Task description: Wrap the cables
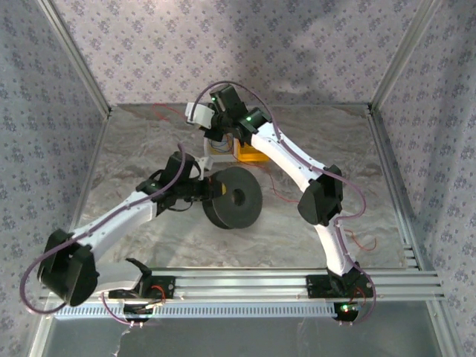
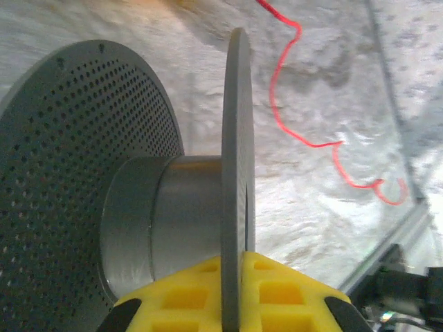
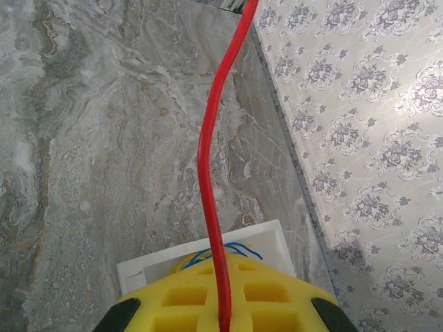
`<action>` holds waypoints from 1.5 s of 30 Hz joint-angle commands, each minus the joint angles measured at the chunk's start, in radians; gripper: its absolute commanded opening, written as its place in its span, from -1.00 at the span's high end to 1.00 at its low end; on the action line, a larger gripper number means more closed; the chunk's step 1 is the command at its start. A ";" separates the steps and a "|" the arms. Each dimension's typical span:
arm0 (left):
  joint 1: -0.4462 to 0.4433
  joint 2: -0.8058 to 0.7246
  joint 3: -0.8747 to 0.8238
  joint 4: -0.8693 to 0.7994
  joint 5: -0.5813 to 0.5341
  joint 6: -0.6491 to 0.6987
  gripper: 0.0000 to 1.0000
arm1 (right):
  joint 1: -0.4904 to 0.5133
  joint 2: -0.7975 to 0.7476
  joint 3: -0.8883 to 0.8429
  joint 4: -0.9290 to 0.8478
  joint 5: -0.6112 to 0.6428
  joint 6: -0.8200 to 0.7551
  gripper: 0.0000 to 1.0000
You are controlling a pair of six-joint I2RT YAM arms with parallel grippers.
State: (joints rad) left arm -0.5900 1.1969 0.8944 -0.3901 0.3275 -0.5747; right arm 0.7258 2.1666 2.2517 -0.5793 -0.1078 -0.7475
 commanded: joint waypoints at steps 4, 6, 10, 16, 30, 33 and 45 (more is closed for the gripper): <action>0.009 -0.096 0.181 -0.592 -0.447 0.165 1.00 | -0.004 -0.032 0.004 0.019 0.006 0.031 1.00; 0.008 -0.102 0.226 -0.633 -0.527 0.176 1.00 | -0.004 -0.028 0.006 0.022 0.008 0.030 1.00; 0.010 -0.083 0.270 -0.642 -0.662 0.190 1.00 | -0.004 -0.009 0.025 0.017 0.010 0.039 1.00; 0.038 -0.027 0.265 -0.535 -0.708 0.190 1.00 | 0.001 0.013 0.041 0.007 0.006 0.040 1.00; 0.193 0.024 0.242 -0.378 -0.521 0.247 1.00 | 0.006 0.036 0.037 -0.001 0.000 0.051 1.00; 0.205 0.037 0.240 -0.367 -0.500 0.257 1.00 | 0.007 0.042 0.039 -0.001 0.002 0.052 1.00; 0.216 0.085 0.243 -0.339 -0.476 0.268 1.00 | 0.007 0.041 0.038 -0.017 0.013 0.049 1.00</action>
State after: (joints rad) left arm -0.3813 1.2793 1.1210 -0.7654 -0.1635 -0.3218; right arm 0.7288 2.1944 2.2616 -0.5732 -0.1078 -0.7143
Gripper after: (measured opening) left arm 0.076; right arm 0.070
